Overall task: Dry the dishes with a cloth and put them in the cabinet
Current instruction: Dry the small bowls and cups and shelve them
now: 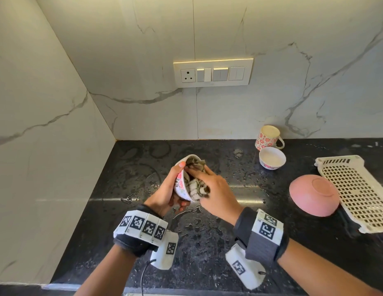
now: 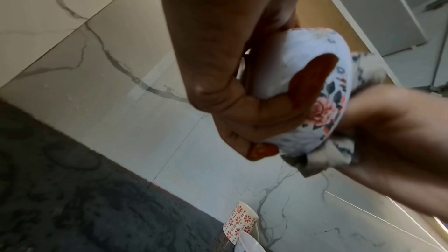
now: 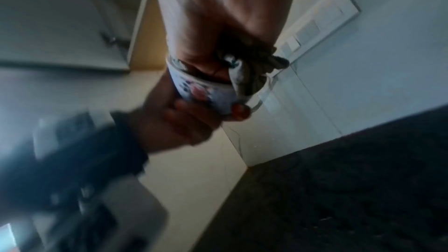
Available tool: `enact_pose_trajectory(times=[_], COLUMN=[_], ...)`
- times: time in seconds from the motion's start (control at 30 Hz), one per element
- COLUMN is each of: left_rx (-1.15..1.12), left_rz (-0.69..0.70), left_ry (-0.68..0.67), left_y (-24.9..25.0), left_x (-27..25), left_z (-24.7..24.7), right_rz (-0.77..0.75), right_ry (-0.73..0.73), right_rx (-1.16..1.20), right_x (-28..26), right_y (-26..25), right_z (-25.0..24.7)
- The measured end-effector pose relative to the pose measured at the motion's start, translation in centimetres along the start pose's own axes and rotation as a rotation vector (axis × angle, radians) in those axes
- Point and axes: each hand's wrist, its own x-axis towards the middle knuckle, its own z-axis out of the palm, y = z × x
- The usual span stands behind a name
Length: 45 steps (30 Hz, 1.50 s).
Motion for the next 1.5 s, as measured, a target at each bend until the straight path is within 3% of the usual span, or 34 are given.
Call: enact_pose_trajectory(times=[0.13, 0.27, 0.47, 0.57, 0.63, 0.87, 0.93, 1.07, 1.17, 1.33, 1.4, 1.5], left_rx=[0.023, 0.056, 0.058, 0.023, 0.018, 0.297, 0.27, 0.186, 0.137, 0.123, 0.106, 0.076], left_rz=[0.008, 0.035, 0.027, 0.19, 0.314, 0.247, 0.236, 0.273, 0.287, 0.298, 0.329, 0.352], left_ry=[0.045, 0.068, 0.049, 0.092, 0.038, -0.134, -0.106, -0.014, 0.017, 0.043, 0.069, 0.086], left_y=[-0.6, -0.4, -1.0, -1.6, -1.6, -0.9, -0.8, -1.8, -2.7, -3.3, -3.5, -4.1], left_x=[0.2, 0.3, 0.3, 0.4, 0.2, -0.3, -0.2, -0.5, -0.6, -0.4, -0.3, -0.6], left_z=[-0.7, -0.7, 0.1, -1.0, -2.5, -3.8, -3.3, -2.3, -1.3, 0.0, 0.1, 0.1], right_rz=[0.257, 0.314, 0.287, 0.264, 0.246, 0.261, 0.294, 0.402, 0.306, -0.153, -0.172, -0.076], right_ry=[-0.228, -0.388, -0.132, -0.254, -0.303, -0.37, -0.292, 0.164, 0.294, 0.112, 0.038, 0.034], right_rx=[0.315, 0.468, 0.351, 0.425, 0.501, 0.775, 0.768, 0.643, 0.448, 0.099, 0.075, 0.293], right_x=[1.1, 1.7, 1.4, 2.1, 2.7, 3.4, 3.4, 3.4, 2.3, -0.7, -1.4, -1.3], right_y=[-1.1, -1.3, -2.0, -1.0, 0.3, 3.2, 3.2, 3.2, 2.6, 1.6, 2.2, 2.4], right_z=[-1.6, -3.3, -2.3, -4.3, -5.8, -8.2, -8.4, -8.3, -7.7, -3.0, -1.1, -0.7])
